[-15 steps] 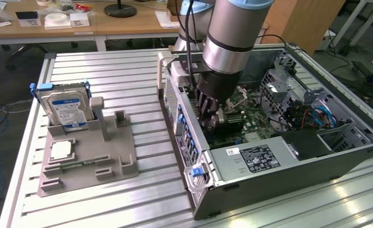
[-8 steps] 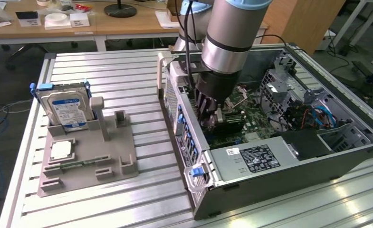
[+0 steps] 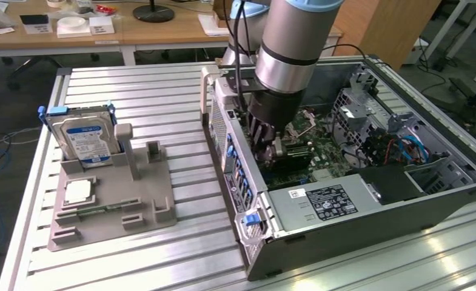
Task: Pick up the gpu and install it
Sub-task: 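Press down on the gpu until it lock into place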
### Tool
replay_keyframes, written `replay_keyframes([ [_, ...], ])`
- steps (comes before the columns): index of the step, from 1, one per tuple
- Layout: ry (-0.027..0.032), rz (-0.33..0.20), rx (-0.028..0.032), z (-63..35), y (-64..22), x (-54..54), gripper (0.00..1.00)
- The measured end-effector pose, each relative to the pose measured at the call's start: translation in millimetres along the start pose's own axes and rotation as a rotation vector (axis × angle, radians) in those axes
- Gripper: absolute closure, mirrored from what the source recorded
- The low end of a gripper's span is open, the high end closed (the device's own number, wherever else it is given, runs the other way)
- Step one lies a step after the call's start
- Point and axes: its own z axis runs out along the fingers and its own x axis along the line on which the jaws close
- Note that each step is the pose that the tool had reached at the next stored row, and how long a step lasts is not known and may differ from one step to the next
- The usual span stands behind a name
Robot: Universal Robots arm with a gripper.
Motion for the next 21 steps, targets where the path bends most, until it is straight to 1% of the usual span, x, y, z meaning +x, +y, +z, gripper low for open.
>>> replay_keyframes([
  [7,-0.0001,0.0,-0.0004,3.3,-0.1,-2.2,0.89],
  [9,-0.0001,0.0,-0.0011,4.1,-1.7,-2.3,0.89],
  [17,-0.0001,0.0,-0.003,4.7,-13.8,-8.4,0.89],
  [21,-0.0002,0.0,-0.0037,5.2,-22.4,-14.5,0.89],
])
